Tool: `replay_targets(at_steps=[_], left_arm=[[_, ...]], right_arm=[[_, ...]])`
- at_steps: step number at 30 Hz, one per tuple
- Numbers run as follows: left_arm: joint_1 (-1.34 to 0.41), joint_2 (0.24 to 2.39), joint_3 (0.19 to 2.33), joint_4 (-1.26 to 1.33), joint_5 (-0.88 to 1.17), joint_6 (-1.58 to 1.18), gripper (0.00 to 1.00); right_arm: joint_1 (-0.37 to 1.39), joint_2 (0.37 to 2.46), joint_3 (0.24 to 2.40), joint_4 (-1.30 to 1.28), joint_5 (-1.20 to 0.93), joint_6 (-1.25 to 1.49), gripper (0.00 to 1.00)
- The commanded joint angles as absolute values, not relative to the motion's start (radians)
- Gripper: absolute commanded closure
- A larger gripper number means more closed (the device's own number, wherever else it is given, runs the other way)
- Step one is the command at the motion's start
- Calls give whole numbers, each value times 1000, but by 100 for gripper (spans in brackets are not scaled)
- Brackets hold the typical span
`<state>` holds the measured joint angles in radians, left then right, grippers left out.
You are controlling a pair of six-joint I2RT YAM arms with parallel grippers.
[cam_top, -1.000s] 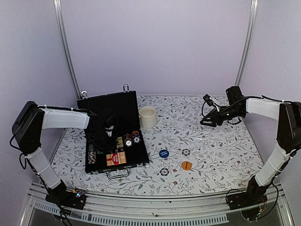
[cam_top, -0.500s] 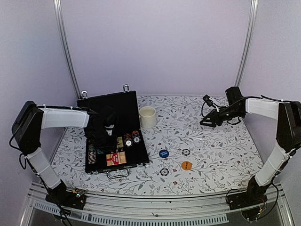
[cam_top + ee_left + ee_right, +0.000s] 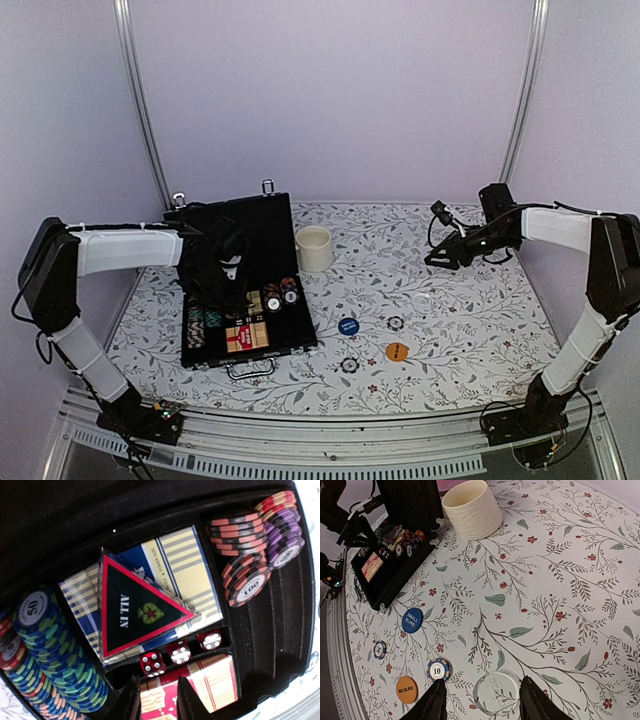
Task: Pack up texas hold em set
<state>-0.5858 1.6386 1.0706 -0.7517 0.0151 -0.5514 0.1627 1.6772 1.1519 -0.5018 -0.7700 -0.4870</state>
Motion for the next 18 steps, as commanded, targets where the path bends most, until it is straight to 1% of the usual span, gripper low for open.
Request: replay_targets(at_steps=[1, 7, 11, 14, 16, 18], left_arm=[[-578, 1688, 1047, -717, 35, -540, 74], [-578, 1746, 1048, -676, 55, -530, 75], [-580, 1767, 1078, -762, -83, -535, 83], [-580, 1730, 1084, -808, -138, -536, 86], [-580, 1694, 1079, -799, -125, -536, 84], [-579, 1674, 1074, -780, -91, -531, 79]], right_arm=[[163, 1686, 1175, -511, -790, -495, 58], [162, 1687, 1175, -513, -790, -498, 58], [162, 1688, 1175, -514, -787, -499, 58], [163, 1689, 1175, -513, -785, -499, 58], [163, 1695, 1177, -514, -788, -499, 58], [163, 1701, 1178, -515, -790, -499, 58]])
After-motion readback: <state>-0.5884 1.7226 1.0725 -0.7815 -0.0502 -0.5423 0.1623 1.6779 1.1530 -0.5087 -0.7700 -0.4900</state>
